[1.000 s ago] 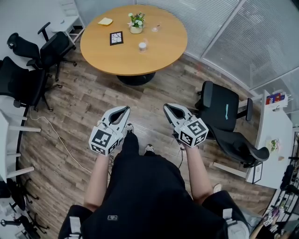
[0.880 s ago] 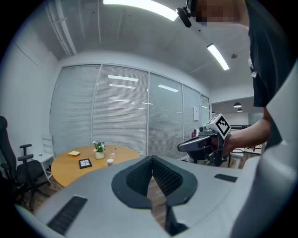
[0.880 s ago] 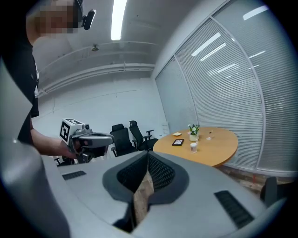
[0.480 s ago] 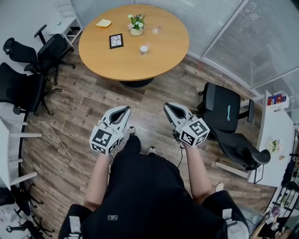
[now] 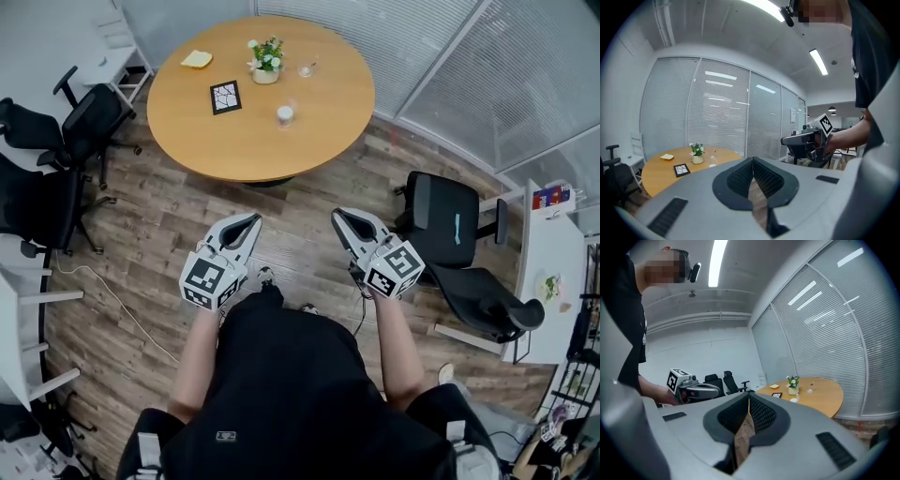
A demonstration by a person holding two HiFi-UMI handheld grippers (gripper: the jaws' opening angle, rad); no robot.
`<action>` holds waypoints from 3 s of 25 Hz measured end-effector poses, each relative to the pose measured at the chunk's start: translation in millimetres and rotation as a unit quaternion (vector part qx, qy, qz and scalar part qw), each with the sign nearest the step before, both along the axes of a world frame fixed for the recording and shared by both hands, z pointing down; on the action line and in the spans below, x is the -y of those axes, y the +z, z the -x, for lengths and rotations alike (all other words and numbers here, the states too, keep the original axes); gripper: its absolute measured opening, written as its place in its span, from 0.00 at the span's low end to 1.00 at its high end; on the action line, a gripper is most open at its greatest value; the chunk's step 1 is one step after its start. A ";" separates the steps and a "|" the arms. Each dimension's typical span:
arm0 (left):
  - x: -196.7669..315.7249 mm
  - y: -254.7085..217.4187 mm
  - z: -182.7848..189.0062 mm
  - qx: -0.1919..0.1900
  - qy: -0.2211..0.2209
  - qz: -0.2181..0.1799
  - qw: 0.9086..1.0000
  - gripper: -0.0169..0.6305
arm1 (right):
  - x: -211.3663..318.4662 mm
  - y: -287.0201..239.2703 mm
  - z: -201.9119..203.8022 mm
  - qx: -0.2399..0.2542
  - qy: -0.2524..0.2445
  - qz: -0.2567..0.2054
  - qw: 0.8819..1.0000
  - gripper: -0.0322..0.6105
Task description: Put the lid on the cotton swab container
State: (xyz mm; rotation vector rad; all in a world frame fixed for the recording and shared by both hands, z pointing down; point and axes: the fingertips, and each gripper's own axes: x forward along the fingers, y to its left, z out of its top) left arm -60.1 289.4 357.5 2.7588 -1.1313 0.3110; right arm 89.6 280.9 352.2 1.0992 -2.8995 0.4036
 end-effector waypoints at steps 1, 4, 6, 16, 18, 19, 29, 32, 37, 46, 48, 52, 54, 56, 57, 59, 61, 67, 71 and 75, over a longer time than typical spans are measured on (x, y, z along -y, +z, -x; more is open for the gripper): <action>5.7 0.8 2.8 0.000 0.003 0.000 1.000 0.04 | 4.8 1.1 2.6 -0.005 0.004 0.000 1.000 0.06; 22.2 3.2 12.4 -0.002 0.013 0.001 1.000 0.04 | 17.8 5.2 11.1 -0.016 0.015 0.000 1.000 0.06; 31.8 4.9 19.3 -0.003 0.020 0.002 1.000 0.04 | 23.5 5.2 18.3 -0.018 0.018 -0.007 1.000 0.06; 72.6 14.1 52.0 -0.003 0.047 0.010 0.999 0.04 | 53.5 10.3 53.4 -0.071 0.040 -0.036 0.996 0.06; 76.4 15.4 55.2 -0.002 0.052 0.012 0.999 0.04 | 56.6 9.9 58.4 -0.069 0.044 -0.035 0.996 0.06; 78.0 15.8 55.7 -0.002 0.053 0.012 0.999 0.04 | 58.0 9.9 59.5 -0.070 0.045 -0.035 0.996 0.06; 90.7 18.9 55.1 -0.003 0.057 0.018 0.998 0.04 | 75.5 15.6 48.5 -0.086 0.074 -0.029 0.993 0.06; 93.8 19.3 51.5 -0.003 0.052 0.022 0.998 0.04 | 81.0 18.1 41.9 -0.087 0.073 -0.023 0.993 0.06; 99.8 21.7 44.9 0.002 0.037 0.027 0.999 0.04 | 103.3 23.3 22.1 -0.093 0.071 -0.018 0.993 0.06; 127.9 24.9 21.1 0.004 0.010 0.037 0.999 0.04 | 142.8 27.7 -6.9 -0.097 0.049 -0.010 0.994 0.06; 133.5 26.3 12.9 0.009 0.006 0.041 0.999 0.04 | 151.7 32.8 -16.9 -0.098 0.046 -0.004 0.994 0.06; 142.6 29.7 -3.6 0.016 -0.003 0.047 0.999 0.04 | 169.6 38.6 -44.4 -0.094 0.046 0.006 0.995 0.06; 147.7 29.4 -7.2 0.018 -0.009 0.048 0.999 0.04 | 177.9 40.9 -51.1 -0.093 0.042 0.009 0.995 0.06; 152.9 27.9 -8.4 0.021 -0.018 0.048 0.998 0.04 | 185.1 44.0 -52.2 -0.090 0.032 0.012 0.995 0.06; 155.2 27.4 -9.9 0.023 -0.022 0.048 0.998 0.04 | 188.0 46.1 -52.7 -0.089 0.027 0.013 0.996 0.06; 159.2 26.8 -14.9 0.026 -0.029 0.047 0.998 0.04 | 192.9 50.6 -55.1 -0.088 0.017 0.016 0.996 0.06; 163.0 26.9 -20.3 0.029 -0.036 0.047 0.998 0.04 | 197.5 54.2 -57.9 -0.085 0.007 0.019 0.996 0.06; 167.7 31.1 -29.0 0.032 -0.058 0.052 0.996 0.04 | 207.1 58.4 -57.3 -0.082 -0.024 0.018 0.996 0.06; 172.2 33.7 -35.2 0.036 -0.064 0.054 0.996 0.04 | 213.4 61.6 -59.3 -0.081 -0.034 0.020 0.996 0.06; 178.8 37.6 -39.0 0.039 -0.060 0.058 0.996 0.04 | 220.1 66.1 -62.7 -0.077 -0.031 0.027 0.996 0.06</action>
